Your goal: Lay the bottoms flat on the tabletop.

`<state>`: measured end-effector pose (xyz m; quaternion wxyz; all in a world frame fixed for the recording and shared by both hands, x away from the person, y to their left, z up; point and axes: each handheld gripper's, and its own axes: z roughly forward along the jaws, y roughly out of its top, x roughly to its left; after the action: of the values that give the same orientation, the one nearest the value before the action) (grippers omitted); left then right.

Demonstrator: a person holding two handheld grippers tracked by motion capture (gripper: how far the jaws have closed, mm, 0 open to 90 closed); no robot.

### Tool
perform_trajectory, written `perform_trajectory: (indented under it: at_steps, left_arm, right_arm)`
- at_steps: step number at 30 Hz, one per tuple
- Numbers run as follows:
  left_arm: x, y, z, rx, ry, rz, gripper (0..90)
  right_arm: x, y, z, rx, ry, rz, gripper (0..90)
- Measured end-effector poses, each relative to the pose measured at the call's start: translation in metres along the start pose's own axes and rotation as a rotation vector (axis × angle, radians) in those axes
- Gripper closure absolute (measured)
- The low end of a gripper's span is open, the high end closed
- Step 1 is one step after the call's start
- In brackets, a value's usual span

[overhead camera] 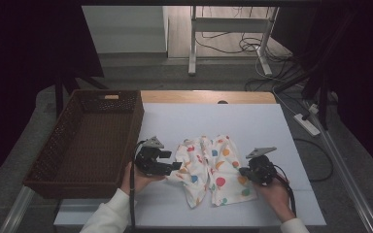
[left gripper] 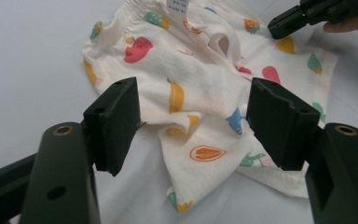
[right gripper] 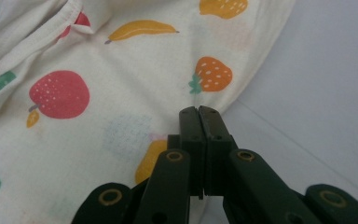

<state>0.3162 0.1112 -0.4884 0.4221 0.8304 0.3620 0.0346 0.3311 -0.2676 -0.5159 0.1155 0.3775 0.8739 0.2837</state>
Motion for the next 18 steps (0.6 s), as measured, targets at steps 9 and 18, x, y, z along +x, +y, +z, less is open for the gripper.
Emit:
perform_trajectory:
  at_steps: [9,18]
  left_arm:
    - [-0.001,0.001,0.0,0.0,-0.002,0.002,33.8]
    - [0.0,0.001,0.0,-0.001,0.0,0.003,33.8]
  right_arm:
    - [-0.008,-0.019,-0.014,0.001,0.002,0.038,88.5]
    - [-0.013,-0.021,-0.015,-0.012,0.003,0.043,86.4]
